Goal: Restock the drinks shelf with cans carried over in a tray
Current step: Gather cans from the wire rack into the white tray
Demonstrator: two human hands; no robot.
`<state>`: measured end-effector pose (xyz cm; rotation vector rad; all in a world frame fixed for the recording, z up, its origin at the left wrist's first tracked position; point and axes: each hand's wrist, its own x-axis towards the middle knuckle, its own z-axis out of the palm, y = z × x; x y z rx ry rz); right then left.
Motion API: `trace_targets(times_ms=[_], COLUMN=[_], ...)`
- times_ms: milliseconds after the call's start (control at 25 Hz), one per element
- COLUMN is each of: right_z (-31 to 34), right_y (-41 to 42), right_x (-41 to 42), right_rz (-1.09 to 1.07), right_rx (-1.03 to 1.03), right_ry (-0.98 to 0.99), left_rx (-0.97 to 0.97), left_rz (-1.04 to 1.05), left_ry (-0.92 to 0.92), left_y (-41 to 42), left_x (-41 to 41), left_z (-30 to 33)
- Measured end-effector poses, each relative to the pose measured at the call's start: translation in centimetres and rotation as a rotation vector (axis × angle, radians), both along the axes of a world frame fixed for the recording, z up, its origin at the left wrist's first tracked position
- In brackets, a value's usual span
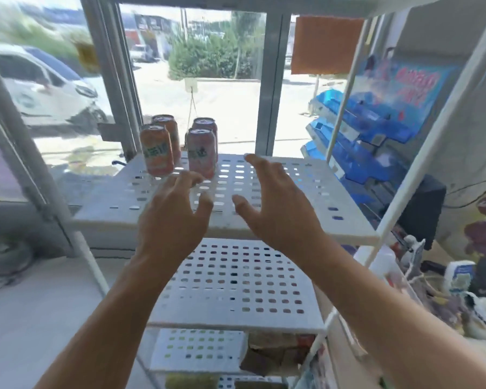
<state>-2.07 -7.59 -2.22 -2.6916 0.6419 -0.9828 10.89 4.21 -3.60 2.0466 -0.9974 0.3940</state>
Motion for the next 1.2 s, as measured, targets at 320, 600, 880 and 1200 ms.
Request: trace_targets(times_ms=[320, 600, 880, 1200], right_z=[-1.4, -1.3, -1.7, -1.5], right_y=[-3.4, -5.0, -5.7, -5.0], right_x=[10.4, 16.7, 20.0, 16.6], right_rz=[-0.028, -0.06, -0.148, -0.163], right_rx=[0.119, 0.245, 0.255, 0.277], right_ry=[-0.027, -0.023, 0.001, -0.173], left_rx=[0.02, 0.009, 0.0, 0.003], left_rz=[0.015, -0.015, -0.043, -0.12], left_ry=[0.019, 0.038, 0.053, 0.024], left_y=[-0.1, -1.1, -1.3, -1.1], left_x=[7.7, 11.1, 12.4, 11.6], left_z=[-1.4, -1.6, -1.2, -1.0])
